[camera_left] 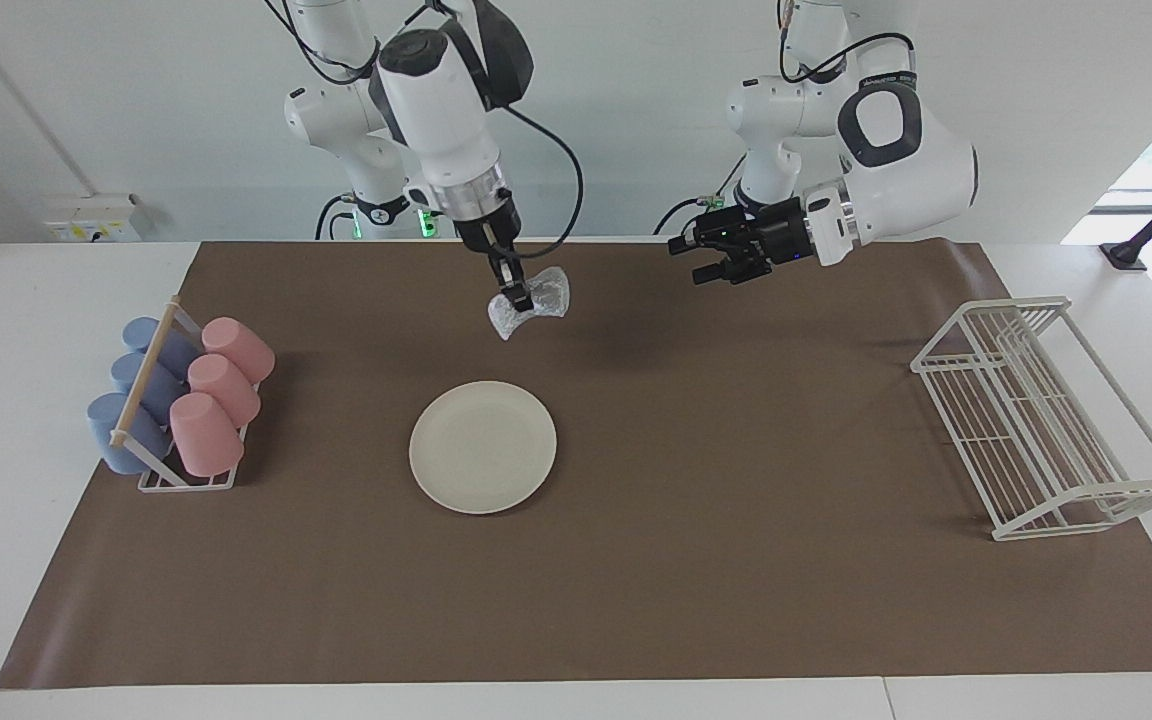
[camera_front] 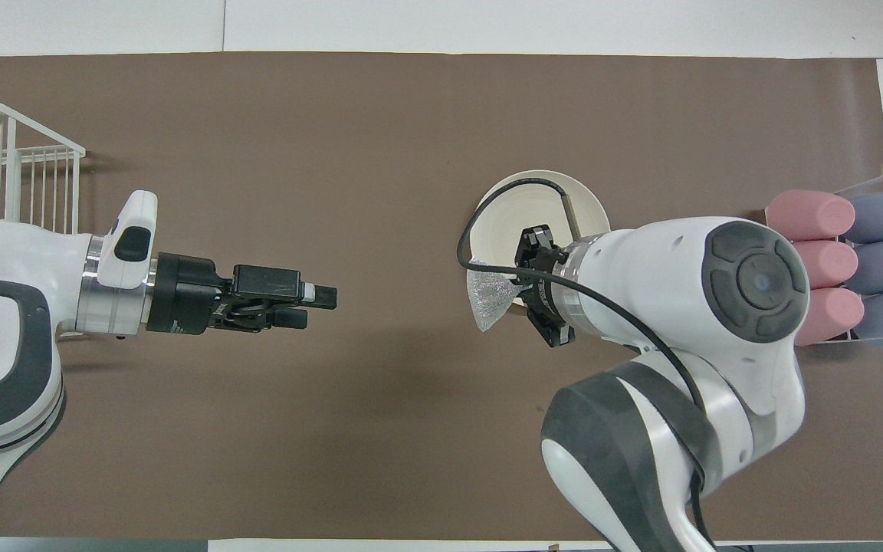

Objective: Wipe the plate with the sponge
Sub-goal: 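Wipe the plate surface with the scrubber held in the right gripper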

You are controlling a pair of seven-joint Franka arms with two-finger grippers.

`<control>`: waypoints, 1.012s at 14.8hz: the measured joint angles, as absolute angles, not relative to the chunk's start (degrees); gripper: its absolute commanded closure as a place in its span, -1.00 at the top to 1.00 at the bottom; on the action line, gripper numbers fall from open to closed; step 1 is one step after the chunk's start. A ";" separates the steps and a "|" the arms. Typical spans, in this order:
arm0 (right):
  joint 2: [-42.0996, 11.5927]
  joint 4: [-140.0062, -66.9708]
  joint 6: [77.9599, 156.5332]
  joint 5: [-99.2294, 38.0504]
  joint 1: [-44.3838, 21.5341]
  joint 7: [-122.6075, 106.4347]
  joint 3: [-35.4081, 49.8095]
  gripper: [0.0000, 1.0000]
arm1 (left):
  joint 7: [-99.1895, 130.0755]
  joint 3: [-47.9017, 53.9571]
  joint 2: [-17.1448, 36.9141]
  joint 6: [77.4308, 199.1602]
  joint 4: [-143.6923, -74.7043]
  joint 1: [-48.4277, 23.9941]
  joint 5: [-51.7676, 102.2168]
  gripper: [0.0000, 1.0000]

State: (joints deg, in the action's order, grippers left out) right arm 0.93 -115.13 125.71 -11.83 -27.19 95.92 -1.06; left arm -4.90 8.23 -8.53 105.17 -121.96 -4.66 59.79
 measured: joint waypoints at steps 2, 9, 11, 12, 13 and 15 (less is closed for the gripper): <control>-3.46 -119.06 135.74 -11.83 -26.63 92.14 -1.03 -1.00 | -2.04 8.23 -8.52 106.59 -120.62 -4.66 53.72 1.00; -12.22 -122.47 145.63 -11.83 -25.05 85.41 -1.05 -1.00 | 4.11 8.16 -8.37 108.81 -116.67 -3.50 30.61 1.00; -14.25 -122.74 147.57 -11.83 -25.05 85.01 -0.97 -1.00 | 4.28 8.14 -8.30 108.81 -116.60 -2.75 25.22 1.00; -15.18 -122.76 148.83 -11.83 -25.05 84.52 -0.95 -1.00 | 4.28 8.11 -8.27 108.81 -116.60 -2.25 23.49 1.00; -15.69 -122.73 149.83 -11.83 -25.03 83.67 -0.95 -1.00 | 4.28 8.10 -8.27 108.81 -116.57 -1.81 21.87 1.00; -15.70 -122.68 149.95 -11.83 -24.17 80.95 -0.92 -1.00 | 4.28 8.04 -8.27 108.80 -116.42 -1.56 18.56 1.00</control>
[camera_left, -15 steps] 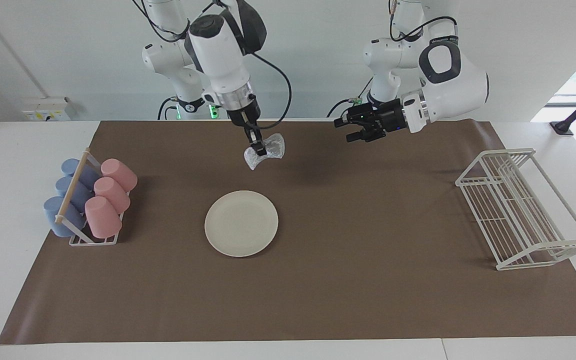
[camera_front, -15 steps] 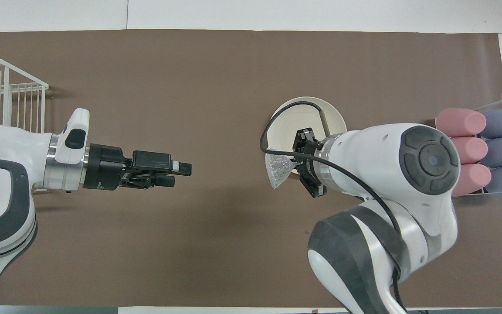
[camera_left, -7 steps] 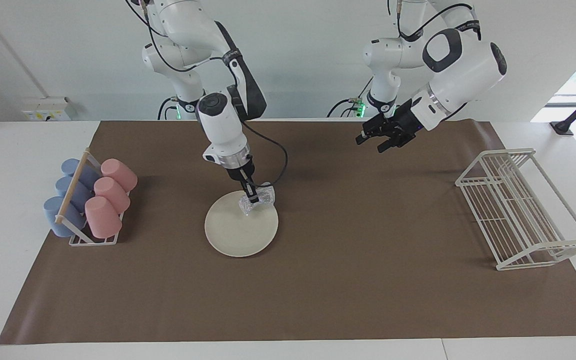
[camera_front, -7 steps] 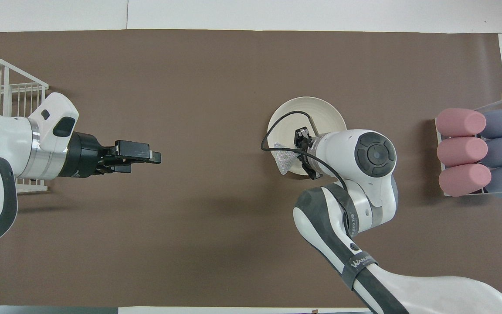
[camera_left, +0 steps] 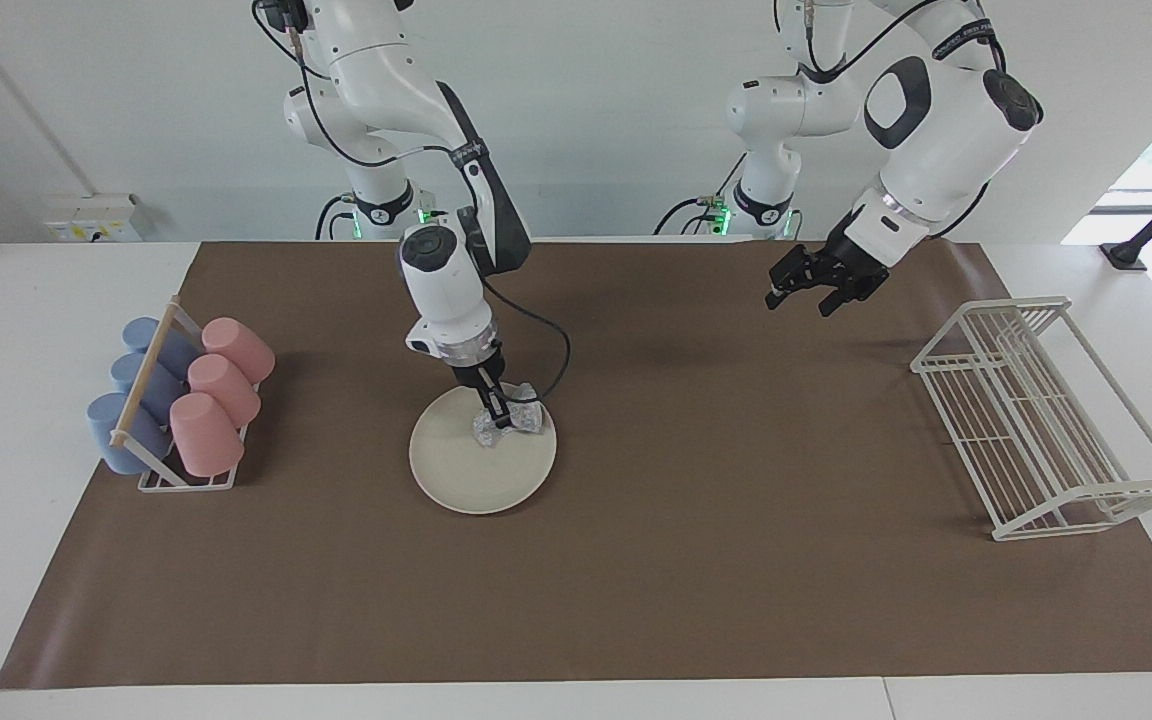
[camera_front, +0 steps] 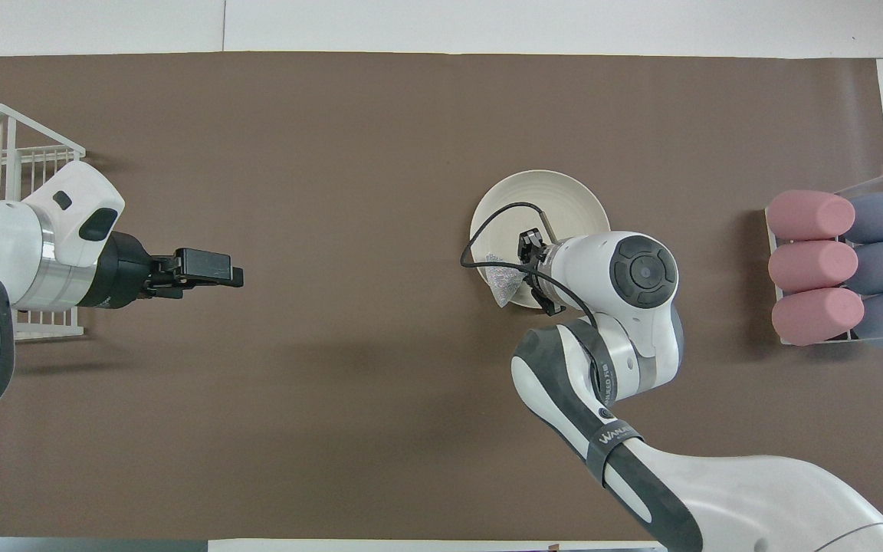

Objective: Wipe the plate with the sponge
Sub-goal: 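Wipe the plate surface with the scrubber held in the right gripper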

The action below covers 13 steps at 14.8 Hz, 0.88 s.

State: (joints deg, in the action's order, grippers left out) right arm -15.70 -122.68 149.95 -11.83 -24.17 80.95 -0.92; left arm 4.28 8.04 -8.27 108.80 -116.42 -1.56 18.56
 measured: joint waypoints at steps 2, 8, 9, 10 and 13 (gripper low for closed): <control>-15.70 -122.66 149.95 -11.83 -21.47 75.18 -0.89 -1.00 | 4.28 8.05 -8.27 108.80 -116.28 -1.55 16.63 1.00; -15.93 -122.77 150.93 -16.11 -17.98 68.97 -0.51 -1.00 | 4.28 8.05 -8.27 108.79 -116.20 -1.55 12.91 1.00; -16.17 -122.82 152.14 -18.66 -19.24 68.95 -0.45 -1.00 | 4.28 8.05 -8.27 108.77 -116.20 -1.55 12.85 1.00; -16.43 -122.84 153.43 -21.55 -20.81 68.95 -0.43 -1.00 | 4.28 8.05 -8.27 108.75 -116.20 -1.55 12.78 1.00; -17.17 -122.85 156.16 -28.31 -24.66 68.95 -0.36 -1.00 | 4.29 8.06 -8.27 108.75 -116.20 -1.32 12.71 1.00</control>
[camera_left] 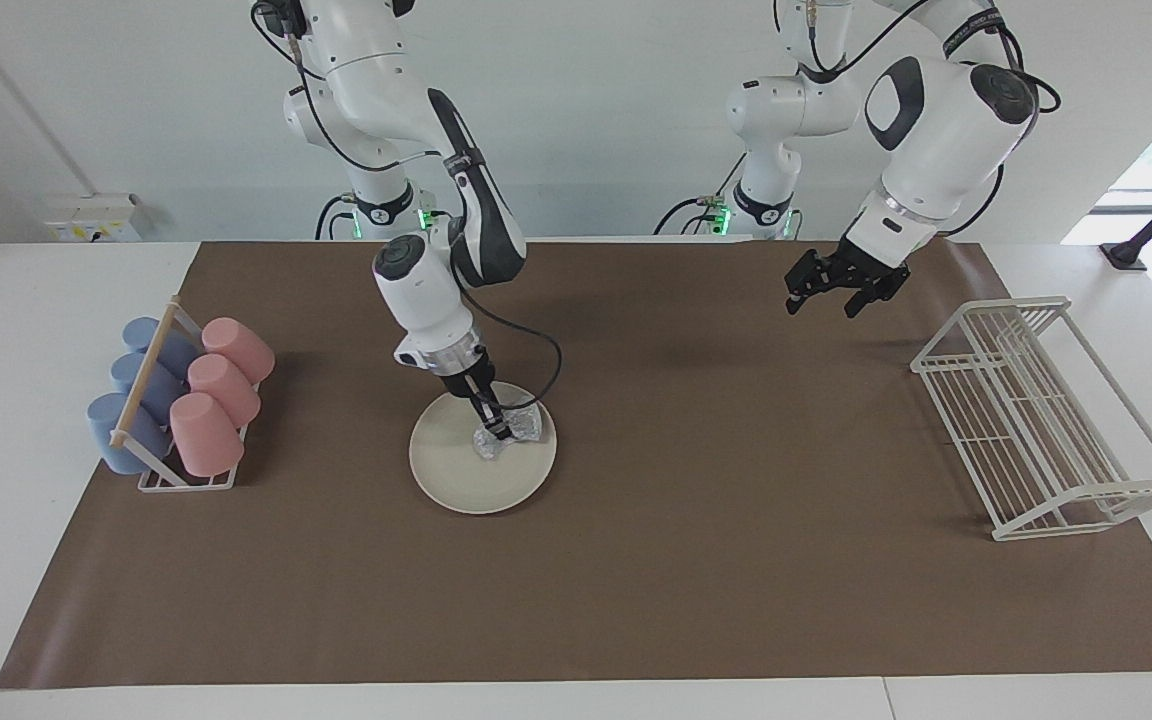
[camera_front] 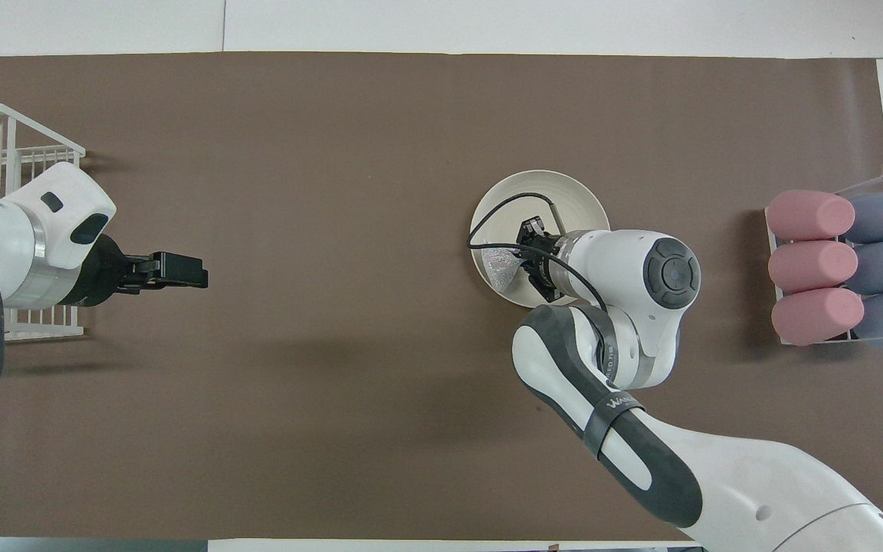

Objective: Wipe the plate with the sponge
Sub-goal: 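Wipe the plate surface with the scrubber held in the right gripper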

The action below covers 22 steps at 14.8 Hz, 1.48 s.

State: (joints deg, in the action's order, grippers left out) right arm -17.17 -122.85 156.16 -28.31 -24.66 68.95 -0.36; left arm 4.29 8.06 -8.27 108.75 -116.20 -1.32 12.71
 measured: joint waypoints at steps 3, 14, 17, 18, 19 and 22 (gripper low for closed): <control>-17.23 -122.84 156.33 -28.91 -24.50 67.00 -0.37 -1.00 | 4.29 8.03 -8.27 108.75 -116.20 -0.78 12.69 1.00; -17.27 -122.83 156.30 -29.19 -18.79 51.72 -0.62 -1.00 | 4.29 8.05 -8.27 108.74 -116.20 -0.71 12.69 1.00; -17.27 -122.81 156.30 -29.19 -19.29 53.88 -0.62 -1.00 | 4.29 8.06 -8.27 108.74 -116.20 -0.71 12.69 1.00; -17.27 -122.78 156.30 -29.19 -19.99 55.91 -0.61 -1.00 | 4.29 8.06 -8.27 108.74 -116.20 -0.71 12.69 1.00; -17.27 -122.74 156.30 -29.19 -20.87 58.25 -0.60 -1.00 | 4.29 8.06 -8.27 108.74 -116.20 -0.71 12.68 1.00; -17.28 -122.72 156.32 -29.19 -23.12 62.30 -0.57 -1.00 | 4.29 8.07 -8.27 108.74 -116.20 -0.70 12.68 1.00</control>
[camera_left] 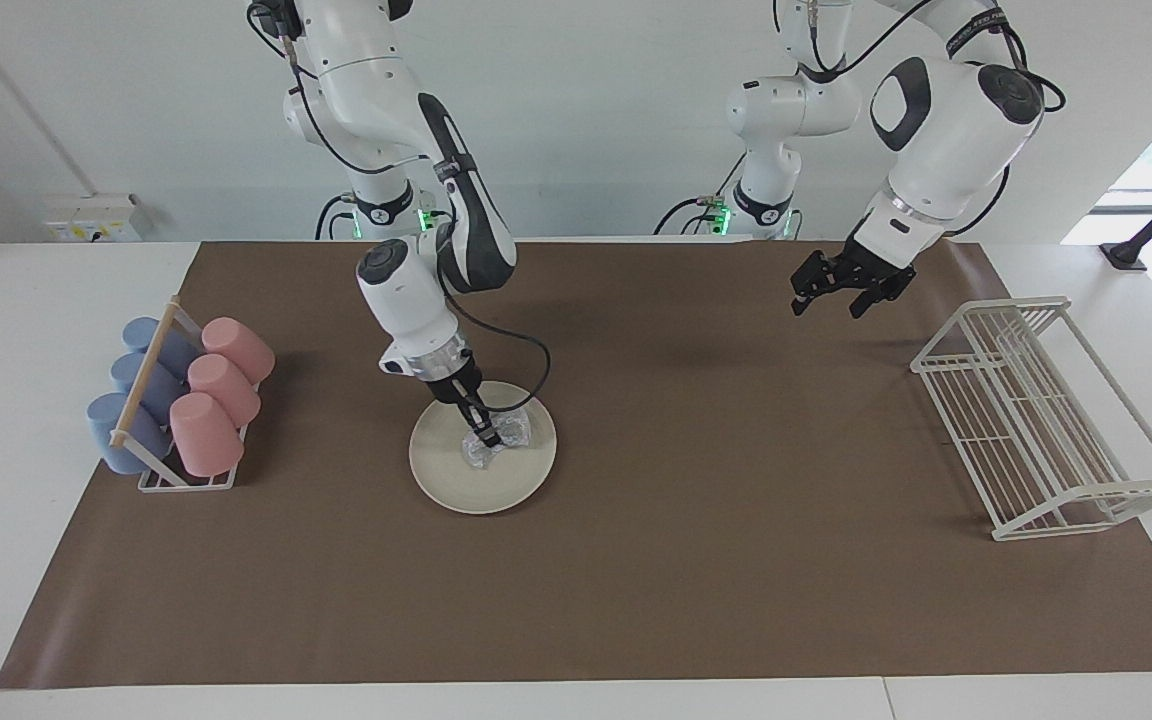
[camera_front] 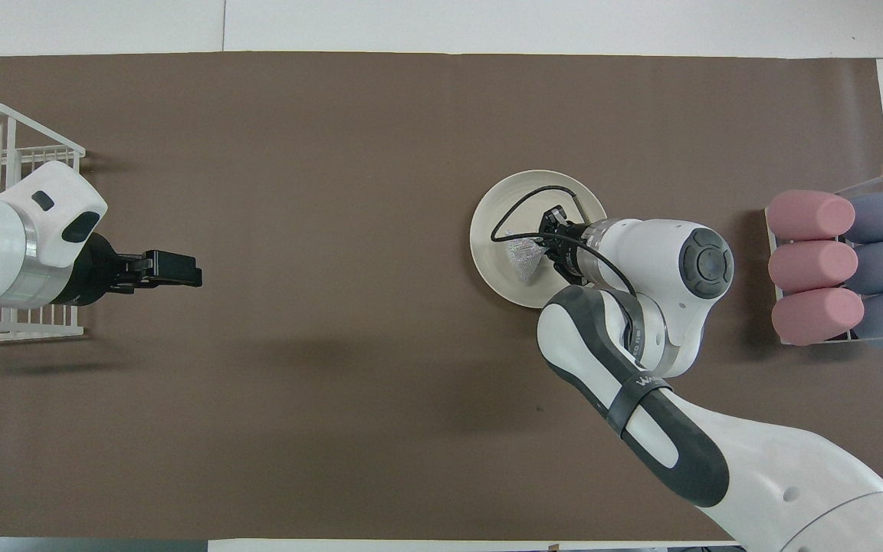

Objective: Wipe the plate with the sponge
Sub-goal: 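Wipe the plate surface with the scrubber held in the right gripper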

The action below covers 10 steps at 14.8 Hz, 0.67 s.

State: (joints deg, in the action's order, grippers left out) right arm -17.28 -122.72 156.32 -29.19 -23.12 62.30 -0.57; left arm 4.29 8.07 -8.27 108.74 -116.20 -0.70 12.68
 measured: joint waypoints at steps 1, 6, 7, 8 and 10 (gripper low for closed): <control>-17.29 -122.70 156.32 -29.19 -23.42 62.67 -0.57 -1.00 | 4.29 8.07 -8.27 108.74 -116.20 -0.70 12.68 1.00; -17.41 -117.85 146.34 -28.60 -23.69 69.41 -0.72 -1.00 | 4.29 8.07 -8.27 108.74 -116.20 -0.70 12.68 1.00; -17.03 -115.68 142.43 -26.33 -23.67 71.36 -0.97 -1.00 | 4.29 8.07 -8.27 108.74 -116.20 -0.70 12.68 1.00; -16.17 -113.64 138.29 -22.82 -23.58 73.30 -1.36 -1.00 | 4.35 8.07 -8.27 108.74 -116.20 -0.70 12.69 1.00; -13.25 -109.24 128.11 -17.54 -22.77 75.67 -1.84 -1.00 | 5.41 8.05 -8.27 108.72 -116.20 -0.60 14.99 1.00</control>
